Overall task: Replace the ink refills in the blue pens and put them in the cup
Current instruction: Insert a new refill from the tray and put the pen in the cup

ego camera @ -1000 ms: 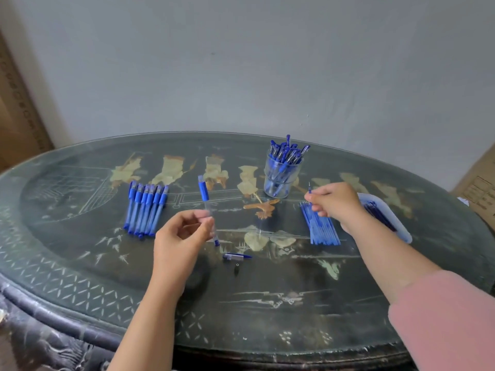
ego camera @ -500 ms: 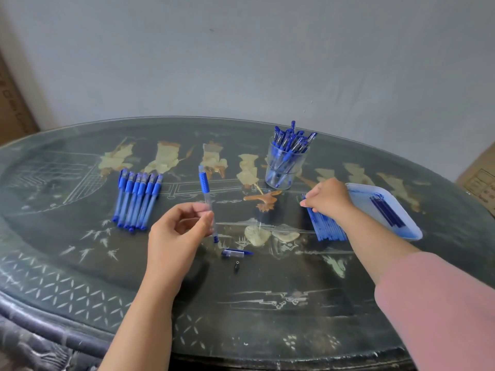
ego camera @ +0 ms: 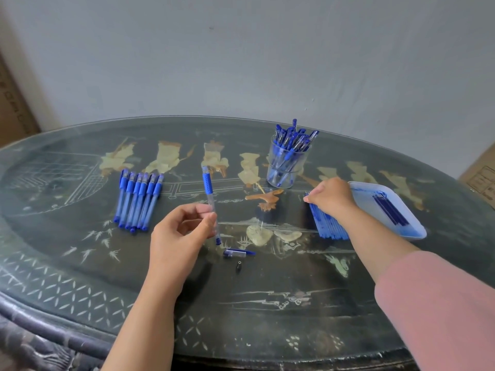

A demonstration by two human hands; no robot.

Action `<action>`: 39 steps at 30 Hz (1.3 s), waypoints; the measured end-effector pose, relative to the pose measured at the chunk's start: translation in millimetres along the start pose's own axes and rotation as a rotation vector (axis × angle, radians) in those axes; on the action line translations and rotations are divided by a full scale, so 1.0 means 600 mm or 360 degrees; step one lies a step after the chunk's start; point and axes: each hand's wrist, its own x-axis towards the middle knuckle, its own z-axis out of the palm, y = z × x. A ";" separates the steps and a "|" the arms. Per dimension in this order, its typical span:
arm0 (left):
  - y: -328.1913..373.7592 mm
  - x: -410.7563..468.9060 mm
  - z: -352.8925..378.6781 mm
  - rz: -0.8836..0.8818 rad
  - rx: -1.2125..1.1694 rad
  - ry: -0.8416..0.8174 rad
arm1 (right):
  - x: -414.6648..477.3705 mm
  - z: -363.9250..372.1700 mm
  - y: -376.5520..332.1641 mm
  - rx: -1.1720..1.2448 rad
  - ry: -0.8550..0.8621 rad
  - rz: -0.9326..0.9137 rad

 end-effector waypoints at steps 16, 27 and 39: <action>0.002 -0.004 0.002 0.0000 -0.0010 -0.0025 | -0.016 -0.098 0.155 -0.0512 0.0373 0.0504; 0.001 -0.004 0.002 -0.0001 0.0025 -0.0032 | -0.009 -0.094 0.168 -0.0583 0.0336 0.0515; 0.002 -0.004 0.002 -0.0010 0.0038 -0.0053 | -0.005 -0.090 0.176 -0.0601 0.0353 0.0509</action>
